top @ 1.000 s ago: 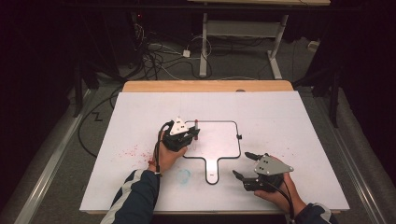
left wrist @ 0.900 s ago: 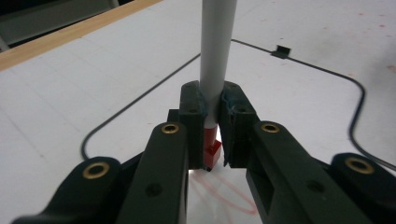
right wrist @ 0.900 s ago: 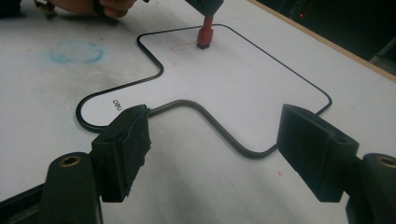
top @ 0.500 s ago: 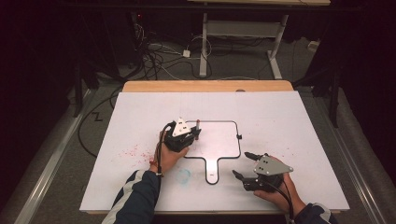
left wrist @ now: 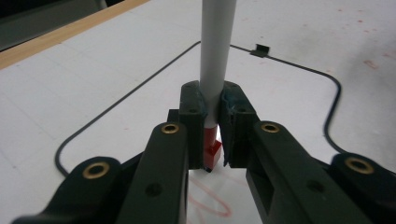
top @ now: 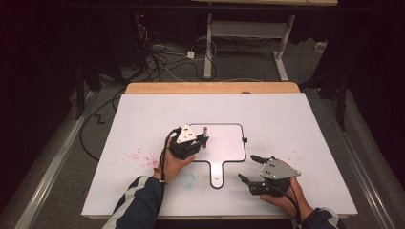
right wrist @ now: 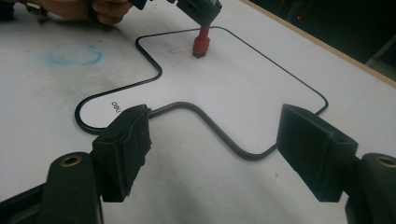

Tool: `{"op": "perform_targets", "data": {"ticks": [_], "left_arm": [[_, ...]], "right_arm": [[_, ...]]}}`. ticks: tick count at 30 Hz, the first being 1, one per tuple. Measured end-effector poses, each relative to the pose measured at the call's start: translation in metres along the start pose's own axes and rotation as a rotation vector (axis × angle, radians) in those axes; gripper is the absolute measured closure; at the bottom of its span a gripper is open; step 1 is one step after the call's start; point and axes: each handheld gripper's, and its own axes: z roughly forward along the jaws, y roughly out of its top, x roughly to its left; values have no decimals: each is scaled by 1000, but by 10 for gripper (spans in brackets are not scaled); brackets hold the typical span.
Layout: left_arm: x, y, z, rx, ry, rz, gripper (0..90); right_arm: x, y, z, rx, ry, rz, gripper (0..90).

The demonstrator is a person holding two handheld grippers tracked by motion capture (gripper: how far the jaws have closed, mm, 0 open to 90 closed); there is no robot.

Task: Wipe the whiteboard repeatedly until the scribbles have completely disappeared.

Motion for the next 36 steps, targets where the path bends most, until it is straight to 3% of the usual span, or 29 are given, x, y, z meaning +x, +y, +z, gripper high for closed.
{"op": "perform_targets", "data": {"ticks": [6, 12, 19, 31, 34, 36], "left_arm": [[-10, -4, -6, -9, -45, 7, 787], [-20, -5, -12, 6, -71, 42, 787], [-22, -7, -18, 18, -79, 71, 787], [14, -14, -22, 12, 60, 5, 787], [22, -17, -25, 6, 78, -28, 787], [24, -19, -25, -5, 65, -54, 787]], "right_arm": [[0, 0, 0, -1, -2, 5, 266], [1, 0, -1, -3, -1, -2, 266], [0, 0, -1, -5, -1, 1, 266], [1, 0, 0, -2, 1, -5, 266], [0, 0, 0, 3, -3, 4, 266], [0, 0, 0, 0, 1, -1, 266]]}}
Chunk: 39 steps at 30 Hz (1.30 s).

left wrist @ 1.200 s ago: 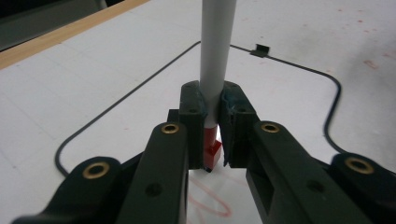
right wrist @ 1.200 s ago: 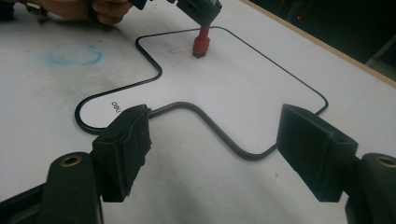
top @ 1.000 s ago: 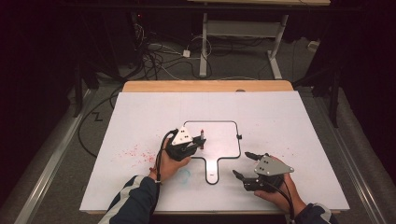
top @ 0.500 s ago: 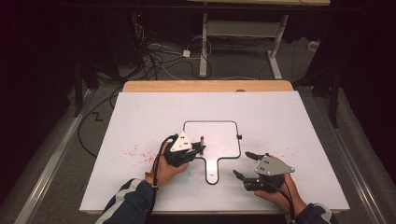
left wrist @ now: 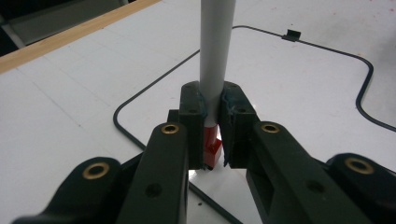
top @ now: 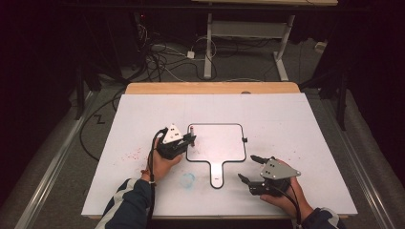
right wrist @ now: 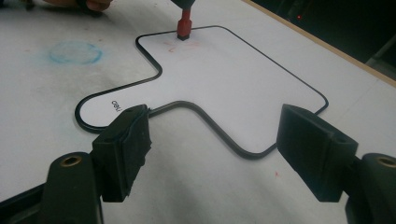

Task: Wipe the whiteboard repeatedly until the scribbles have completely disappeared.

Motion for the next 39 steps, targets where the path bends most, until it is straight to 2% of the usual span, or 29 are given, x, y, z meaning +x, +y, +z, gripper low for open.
{"op": "perform_targets", "data": {"ticks": [2, 5, 7, 10, 12, 15, 16, 19, 25, 27, 29, 32, 35, 37, 39], "left_arm": [[-1, 0, 0, 0, -28, -6, 787], [-13, 2, -2, 15, -85, 30, 787], [-22, 3, -4, 34, -100, 78, 787], [-27, 3, -8, 43, -101, 107, 786], [-23, 1, -8, 37, -94, 96, 786], [-16, 1, -8, 33, -52, 87, 786], [-12, -1, -8, 28, -56, 63, 787], [-10, -1, -8, 25, -58, 48, 787], [-27, 2, -1, 17, -106, 69, 787], [-34, 4, 1, 20, -107, 102, 787], [-34, 5, 1, 25, -99, 121, 787], [-27, 3, -1, 25, -67, 107, 787], [-16, 0, -4, 20, -43, 72, 787], [-11, -2, -7, 18, -45, 46, 787], [-11, -3, -9, 24, -53, 42, 787]], "right_arm": [[1, 1, 0, -1, 4, -4, 266], [1, 0, 0, 0, 5, -5, 266], [1, 0, -1, 1, 4, -2, 266], [0, 0, -1, -1, 2, -3, 266], [0, 0, -1, 0, 2, -2, 266], [1, 1, -1, 2, 1, -6, 266], [2, 1, -1, 0, 2, -8, 266], [1, 1, -1, 2, 2, -4, 266], [1, 1, 0, 4, 3, -6, 266], [2, 1, 0, 3, 4, -8, 266], [2, 1, 0, 5, 4, -8, 266], [1, 0, 0, 2, 6, -6, 266], [1, 0, -1, 2, 3, -4, 266], [1, 1, -2, 0, 2, -5, 266], [1, 1, -2, -3, 4, -6, 266]]}}
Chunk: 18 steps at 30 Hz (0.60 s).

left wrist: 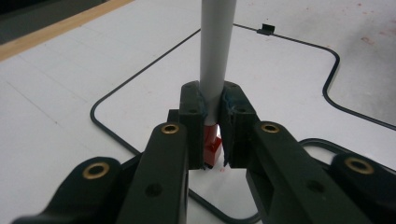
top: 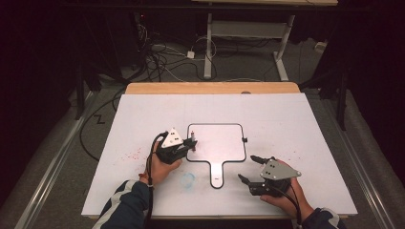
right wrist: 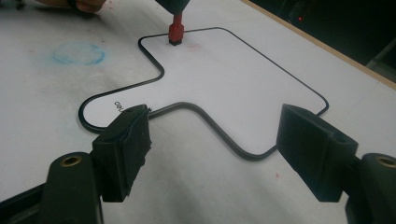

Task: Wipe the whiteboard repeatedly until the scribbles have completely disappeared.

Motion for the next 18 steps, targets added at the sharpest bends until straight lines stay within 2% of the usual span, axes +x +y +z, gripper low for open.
{"op": "perform_targets", "data": {"ticks": [6, 10, 14, 18], "left_arm": [[-8, 0, -1, 0, -31, 1, 787], [-10, 5, 6, 4, -30, 27, 787], [-3, 13, 17, 12, -6, 40, 787], [8, 18, 27, 14, 22, 20, 787]], "right_arm": [[0, 0, 0, 4, 2, 4, 266], [1, 0, 1, 6, 4, 1, 266], [2, -1, 3, 9, 10, 1, 266], [2, -1, 4, 11, 14, -3, 266]]}}
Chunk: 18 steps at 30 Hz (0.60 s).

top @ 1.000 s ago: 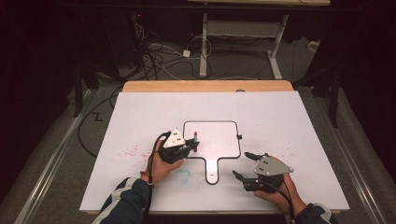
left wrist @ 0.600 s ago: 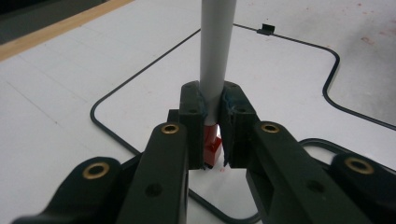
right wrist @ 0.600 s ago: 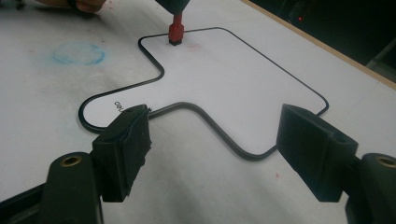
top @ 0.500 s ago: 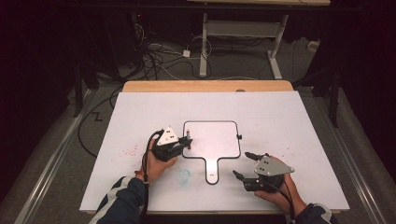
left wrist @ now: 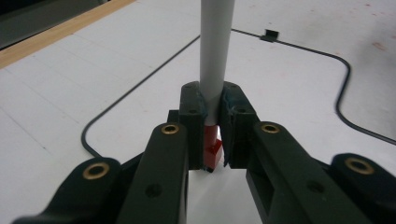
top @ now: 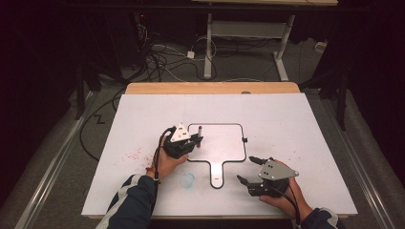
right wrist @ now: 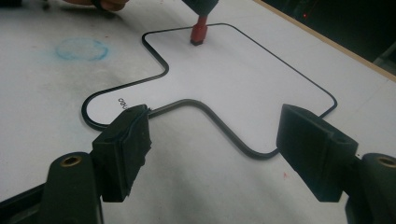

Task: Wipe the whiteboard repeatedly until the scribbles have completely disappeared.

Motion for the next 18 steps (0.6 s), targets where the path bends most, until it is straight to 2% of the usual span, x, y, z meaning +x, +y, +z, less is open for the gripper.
{"op": "perform_targets", "data": {"ticks": [3, 6, 7, 8, 12, 14, 16, 18], "left_arm": [[8, 2, 5, -2, 22, -27, 786], [11, 1, 7, -13, 20, -62, 787], [9, 1, 6, -16, 5, -73, 787], [7, 0, 5, -19, -9, -71, 787], [-6, -5, -4, -15, -47, -23, 787], [-7, -7, -9, -11, -43, -8, 786], [-2, -9, -12, -7, -10, -10, 786], [5, -12, -12, -19, 11, -39, 786]], "right_arm": [[0, -1, 0, 3, 0, 6, 266], [0, -1, 0, 3, 2, 5, 266], [0, 0, -1, -1, 3, 0, 266], [0, 0, -1, -1, 3, 0, 266], [0, 0, -2, -2, 1, 5, 266], [-1, 0, -2, -5, -1, 3, 266], [0, 0, -2, -4, -2, 5, 266], [1, 1, -1, 2, 0, 3, 266]]}}
